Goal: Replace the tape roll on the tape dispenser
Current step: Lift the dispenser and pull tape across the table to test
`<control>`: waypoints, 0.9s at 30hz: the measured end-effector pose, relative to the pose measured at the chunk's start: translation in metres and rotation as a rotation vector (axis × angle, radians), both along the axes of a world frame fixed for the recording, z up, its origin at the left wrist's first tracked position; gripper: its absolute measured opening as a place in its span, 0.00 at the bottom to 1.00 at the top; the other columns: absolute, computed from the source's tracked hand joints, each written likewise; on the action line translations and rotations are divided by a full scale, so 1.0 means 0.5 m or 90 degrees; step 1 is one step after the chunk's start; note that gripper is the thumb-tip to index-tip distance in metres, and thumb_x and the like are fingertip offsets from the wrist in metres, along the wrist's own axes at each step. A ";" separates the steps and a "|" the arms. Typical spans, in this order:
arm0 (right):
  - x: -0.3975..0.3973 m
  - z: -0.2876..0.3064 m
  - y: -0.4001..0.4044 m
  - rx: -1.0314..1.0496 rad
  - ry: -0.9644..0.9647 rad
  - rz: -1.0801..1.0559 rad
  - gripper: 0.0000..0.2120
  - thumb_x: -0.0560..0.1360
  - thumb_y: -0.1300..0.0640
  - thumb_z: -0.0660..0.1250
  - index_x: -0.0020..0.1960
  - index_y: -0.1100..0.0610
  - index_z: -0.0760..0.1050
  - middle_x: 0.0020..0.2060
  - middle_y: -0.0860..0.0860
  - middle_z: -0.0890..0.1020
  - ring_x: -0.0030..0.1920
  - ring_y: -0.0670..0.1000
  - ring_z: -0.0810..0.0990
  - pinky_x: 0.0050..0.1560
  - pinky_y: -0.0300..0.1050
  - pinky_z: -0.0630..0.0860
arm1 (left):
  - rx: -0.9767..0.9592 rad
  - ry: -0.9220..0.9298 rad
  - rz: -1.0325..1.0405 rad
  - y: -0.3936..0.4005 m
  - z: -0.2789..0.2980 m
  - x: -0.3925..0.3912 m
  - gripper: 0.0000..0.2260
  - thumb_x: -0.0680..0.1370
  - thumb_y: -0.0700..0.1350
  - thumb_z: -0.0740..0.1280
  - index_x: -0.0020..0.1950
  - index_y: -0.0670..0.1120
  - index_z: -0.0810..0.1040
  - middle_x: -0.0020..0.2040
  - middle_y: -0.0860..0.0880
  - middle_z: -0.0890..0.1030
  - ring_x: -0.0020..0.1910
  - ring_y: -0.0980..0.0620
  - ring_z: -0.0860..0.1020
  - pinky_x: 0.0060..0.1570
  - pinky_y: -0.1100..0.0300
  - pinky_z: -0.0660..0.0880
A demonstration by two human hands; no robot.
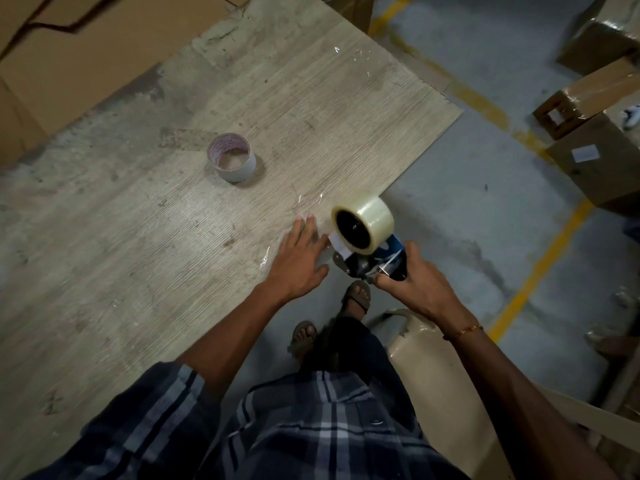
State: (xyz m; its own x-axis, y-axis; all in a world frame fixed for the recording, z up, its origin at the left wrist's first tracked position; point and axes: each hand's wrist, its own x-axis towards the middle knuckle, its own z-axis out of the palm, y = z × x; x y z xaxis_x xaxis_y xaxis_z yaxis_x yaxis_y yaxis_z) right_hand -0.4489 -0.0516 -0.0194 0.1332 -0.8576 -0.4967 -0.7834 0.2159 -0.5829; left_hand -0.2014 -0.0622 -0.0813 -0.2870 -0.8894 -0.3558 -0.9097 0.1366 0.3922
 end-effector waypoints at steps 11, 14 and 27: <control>-0.044 -0.012 0.064 0.097 -0.136 -0.158 0.20 0.76 0.41 0.69 0.62 0.46 0.66 0.45 0.52 0.84 0.36 0.52 0.85 0.32 0.44 0.78 | 0.044 0.286 0.258 -0.043 0.057 0.011 0.17 0.81 0.46 0.65 0.68 0.43 0.76 0.69 0.43 0.75 0.69 0.45 0.72 0.65 0.56 0.67; -0.026 0.025 0.054 0.143 -0.273 -0.171 0.18 0.77 0.41 0.68 0.61 0.49 0.72 0.42 0.57 0.86 0.35 0.61 0.85 0.37 0.55 0.81 | 0.195 0.470 0.361 -0.037 0.104 0.005 0.21 0.80 0.51 0.66 0.72 0.48 0.72 0.62 0.48 0.78 0.62 0.51 0.76 0.60 0.58 0.72; 0.098 0.136 -0.015 0.231 -0.311 -0.001 0.20 0.81 0.42 0.62 0.59 0.58 0.77 0.41 0.61 0.84 0.35 0.57 0.83 0.34 0.48 0.80 | 0.281 0.634 0.534 0.016 0.158 0.099 0.14 0.75 0.52 0.73 0.57 0.47 0.81 0.47 0.47 0.83 0.41 0.52 0.77 0.37 0.61 0.74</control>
State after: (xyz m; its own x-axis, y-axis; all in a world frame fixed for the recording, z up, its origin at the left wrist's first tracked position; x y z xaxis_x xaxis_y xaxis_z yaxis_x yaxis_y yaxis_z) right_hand -0.4001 -0.0590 0.0486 0.4177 -0.6455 -0.6395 -0.4435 0.4694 -0.7635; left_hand -0.1519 -0.0543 -0.0024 -0.0232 -0.7891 -0.6139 0.0321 -0.6143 0.7884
